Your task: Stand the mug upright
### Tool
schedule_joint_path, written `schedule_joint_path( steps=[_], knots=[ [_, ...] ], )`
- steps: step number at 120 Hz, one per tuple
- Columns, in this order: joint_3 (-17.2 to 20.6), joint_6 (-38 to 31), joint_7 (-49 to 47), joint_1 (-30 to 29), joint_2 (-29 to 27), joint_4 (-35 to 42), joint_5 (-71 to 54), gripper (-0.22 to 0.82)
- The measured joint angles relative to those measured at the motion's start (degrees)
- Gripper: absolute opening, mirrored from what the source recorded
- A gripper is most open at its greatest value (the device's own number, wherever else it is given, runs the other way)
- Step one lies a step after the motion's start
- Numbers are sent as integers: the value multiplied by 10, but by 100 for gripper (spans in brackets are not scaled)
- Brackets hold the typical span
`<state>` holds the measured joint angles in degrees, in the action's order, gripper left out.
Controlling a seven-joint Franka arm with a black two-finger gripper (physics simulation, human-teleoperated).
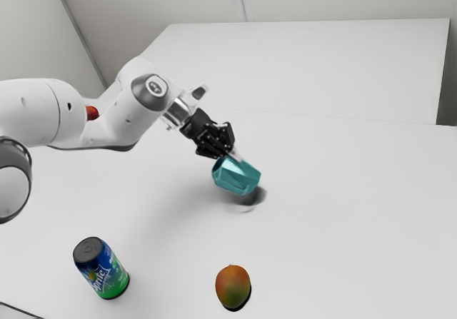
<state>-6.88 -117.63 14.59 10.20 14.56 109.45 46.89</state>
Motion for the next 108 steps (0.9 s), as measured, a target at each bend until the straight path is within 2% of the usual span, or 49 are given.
schedule_joint_path(
  steps=[39,72,108],
  knots=[
    [1,-6,-10,6,-80,35,-214,-18],
    [27,-21,-32,38,-88,55,-465,-18],
    [28,-23,-68,48,-89,68,-531,-18]
  ],
)
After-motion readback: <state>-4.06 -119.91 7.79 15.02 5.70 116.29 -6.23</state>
